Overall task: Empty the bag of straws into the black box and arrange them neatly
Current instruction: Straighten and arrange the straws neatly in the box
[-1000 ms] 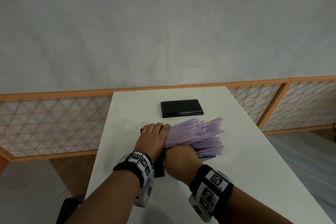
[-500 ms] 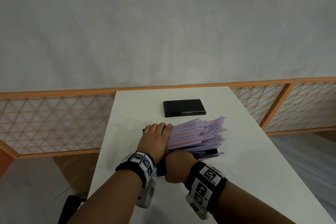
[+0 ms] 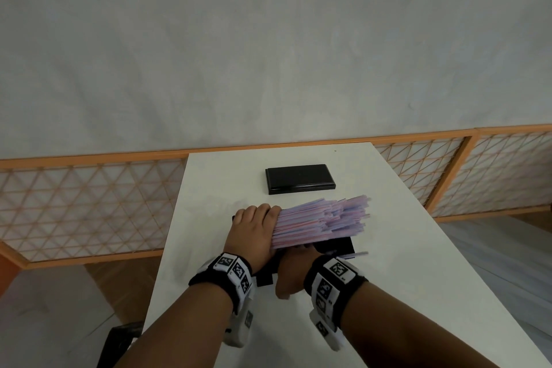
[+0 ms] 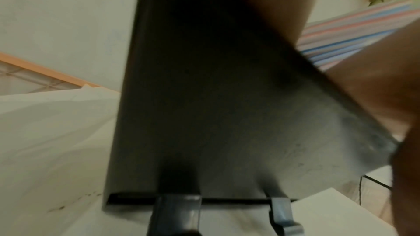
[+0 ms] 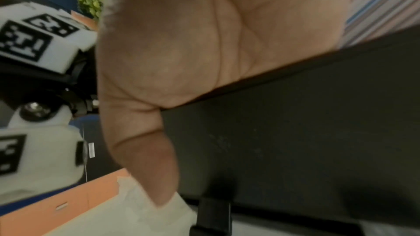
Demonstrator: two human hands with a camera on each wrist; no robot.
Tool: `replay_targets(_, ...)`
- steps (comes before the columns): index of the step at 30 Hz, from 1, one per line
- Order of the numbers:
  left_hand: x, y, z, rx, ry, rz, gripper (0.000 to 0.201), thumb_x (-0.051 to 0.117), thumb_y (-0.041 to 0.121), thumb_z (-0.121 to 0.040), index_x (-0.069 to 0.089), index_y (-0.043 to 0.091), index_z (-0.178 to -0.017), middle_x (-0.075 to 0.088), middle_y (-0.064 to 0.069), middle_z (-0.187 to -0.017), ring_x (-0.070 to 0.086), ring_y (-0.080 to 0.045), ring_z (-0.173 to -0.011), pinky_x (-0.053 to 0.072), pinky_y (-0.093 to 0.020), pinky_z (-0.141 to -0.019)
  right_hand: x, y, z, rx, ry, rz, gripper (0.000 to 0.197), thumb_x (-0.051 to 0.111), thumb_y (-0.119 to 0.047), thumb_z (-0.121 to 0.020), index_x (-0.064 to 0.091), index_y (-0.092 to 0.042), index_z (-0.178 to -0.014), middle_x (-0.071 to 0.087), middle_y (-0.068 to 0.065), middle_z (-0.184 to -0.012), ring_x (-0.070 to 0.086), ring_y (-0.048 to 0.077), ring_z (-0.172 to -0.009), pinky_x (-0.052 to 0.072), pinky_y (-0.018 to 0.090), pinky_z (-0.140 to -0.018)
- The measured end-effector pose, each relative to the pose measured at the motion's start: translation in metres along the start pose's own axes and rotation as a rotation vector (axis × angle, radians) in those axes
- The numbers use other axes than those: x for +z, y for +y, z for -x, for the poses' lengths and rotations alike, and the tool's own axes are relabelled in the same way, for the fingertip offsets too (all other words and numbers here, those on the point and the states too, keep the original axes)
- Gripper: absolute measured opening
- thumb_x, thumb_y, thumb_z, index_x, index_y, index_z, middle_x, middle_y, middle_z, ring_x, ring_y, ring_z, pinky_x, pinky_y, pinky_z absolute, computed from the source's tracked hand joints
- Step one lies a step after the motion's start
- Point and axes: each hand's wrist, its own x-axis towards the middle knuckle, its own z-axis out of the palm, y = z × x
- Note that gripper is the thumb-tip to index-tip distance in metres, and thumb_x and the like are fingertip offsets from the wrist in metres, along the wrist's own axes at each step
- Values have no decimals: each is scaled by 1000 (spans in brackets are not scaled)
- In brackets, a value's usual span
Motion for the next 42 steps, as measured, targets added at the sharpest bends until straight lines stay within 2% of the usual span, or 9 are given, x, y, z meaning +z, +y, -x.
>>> replay_targets(4,-1,0,-1,9,-2,-17,69,68,36,-56,46,17,-118,57,-4,-104,54,-25,-86,44,-39,-76,-2,3,6,-67,53,-99,22,70,-22,-72,58,-14,-88,53,2,-78,53,22,-78,42,27,-65)
replay_targets(9,-1,-5,-11,-6,-20,-14,68,65,41,-57,44,17,-117,60,-5,-97,56,-26,-81,45,-40,-74,-4,9,7,-126,154,-38,38,65,-27,-79,56,-5,-109,61,10,-97,57,27,-85,42,29,-69)
replay_targets(18,4,-8,-16,-16,-30,-24,66,69,40,-60,43,18,-117,60,-5,-95,56,-26,-80,46,-40,-74,21,26,15,-358,580,-56,31,52,-12,-64,66,-13,-93,67,3,-88,60,27,-82,52,37,-70)
replay_targets(21,5,-9,-17,-11,-40,-24,72,72,40,-56,43,17,-118,59,-5,-96,55,-25,-80,46,-40,-74,27,47,38,-250,959,-161,19,54,-18,-63,63,-18,-80,62,-1,-82,60,26,-79,46,33,-69)
replay_targets(24,4,-10,-18,-15,-36,-24,72,71,43,-55,44,17,-117,59,-4,-96,54,-25,-79,44,-40,-73,40,74,54,39,1205,-327,31,59,-22,-69,61,-11,-97,60,12,-109,53,32,-107,39,36,-92)
replay_targets(27,4,-11,-19,-4,-33,-29,73,72,44,-53,45,16,-116,60,-4,-94,56,-25,-78,45,-40,-71,54,82,47,249,1056,-501,73,69,-28,-81,35,-3,-141,28,26,-149,20,35,-142,20,37,-114)
replay_targets(30,3,-12,-20,4,-39,-21,76,73,45,-52,45,16,-116,60,-4,-95,56,-26,-79,45,-40,-72,58,69,32,221,924,-563,84,57,-35,-92,7,-3,-150,-6,21,-157,-8,30,-146,9,37,-117)
replay_targets(38,0,-12,-21,-19,-66,-18,74,73,45,-53,50,15,-117,61,-4,-98,57,-26,-82,45,-41,-74,46,63,9,386,916,-438,80,50,-44,-91,11,-9,-150,-5,21,-158,-10,36,-145,-5,53,-113)
replay_targets(42,3,-12,-21,-30,-68,-28,74,74,44,-53,46,18,-116,60,-2,-95,55,-24,-79,45,-40,-73,58,62,18,309,1198,-537,70,60,-39,-77,30,-14,-136,16,25,-153,9,38,-142,6,58,-111)
